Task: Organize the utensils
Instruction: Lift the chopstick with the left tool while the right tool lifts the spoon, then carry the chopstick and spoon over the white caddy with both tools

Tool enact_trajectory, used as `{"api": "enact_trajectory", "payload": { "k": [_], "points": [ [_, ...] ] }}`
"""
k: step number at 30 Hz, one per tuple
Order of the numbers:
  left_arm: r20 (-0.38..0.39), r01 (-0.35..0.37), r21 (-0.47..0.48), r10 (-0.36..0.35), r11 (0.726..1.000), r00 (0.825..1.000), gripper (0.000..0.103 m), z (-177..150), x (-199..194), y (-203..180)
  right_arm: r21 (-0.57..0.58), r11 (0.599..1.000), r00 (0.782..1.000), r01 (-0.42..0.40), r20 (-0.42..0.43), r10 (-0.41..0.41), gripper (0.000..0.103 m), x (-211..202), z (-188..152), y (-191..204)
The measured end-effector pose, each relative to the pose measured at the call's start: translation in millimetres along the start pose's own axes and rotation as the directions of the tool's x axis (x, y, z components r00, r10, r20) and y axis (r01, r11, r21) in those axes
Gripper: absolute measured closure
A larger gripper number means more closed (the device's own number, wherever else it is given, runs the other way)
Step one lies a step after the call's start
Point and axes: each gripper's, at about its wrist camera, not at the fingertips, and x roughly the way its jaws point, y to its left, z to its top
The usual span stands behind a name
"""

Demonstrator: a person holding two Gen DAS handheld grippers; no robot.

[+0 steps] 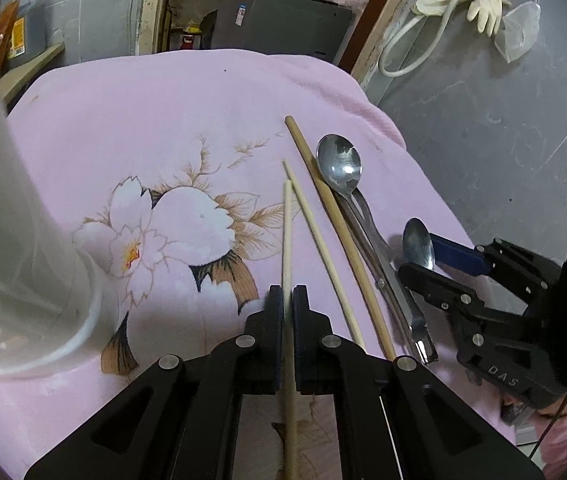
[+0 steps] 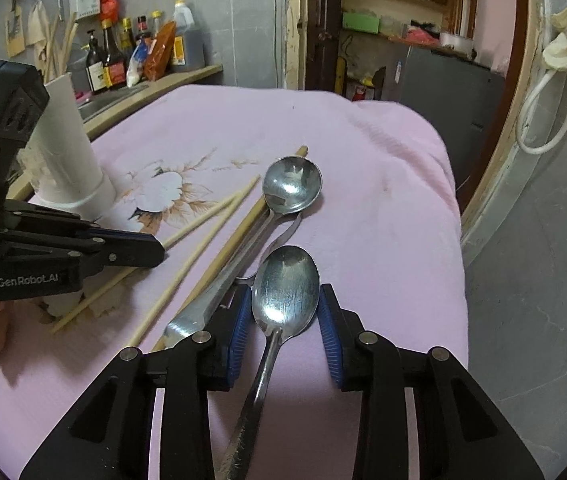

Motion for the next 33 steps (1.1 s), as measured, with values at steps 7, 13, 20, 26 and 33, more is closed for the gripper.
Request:
{"api": "enact_trajectory", "payload": {
  "k": [7,13,20,26,33],
  "points": [
    [0.12,0.022,0.019,-0.024,1.0,0.992,0.101,-17.0,-32.4,-11.7,-0.021,0.997,0.973,0.08,0.22,-0.074,0.072,-44.4,-9.7,16.2],
    [0.363,0.006,0.076,-0.033,0.997,0.931,0.101,-29.3,-75.1,-32.5,-0.018,0.992,0.905,0.128,0.412,-0.109,0.072,-78.2,-12.9,28.7],
    [0.637,-0.061,0.045,0.019,0.997,0.771,0.101,-43.4,-118.0,-38.5,0.003,0.99,0.767,0.144,0.632,-0.114,0.072,-111.0,-0.3,48.3],
    [0.773,-0.084,-0.025,0.073,0.996,0.63,0.101,-44.0,-158.1,-21.5,0.007,0.996,0.671,0.094,0.738,-0.069,0.072,-124.9,27.8,70.2],
    [0.848,-0.069,-0.094,0.116,0.993,0.517,0.101,-31.6,-211.7,24.1,-0.006,0.999,0.598,-0.033,0.801,0.025,0.072,-123.4,72.1,93.1]
  ]
}}
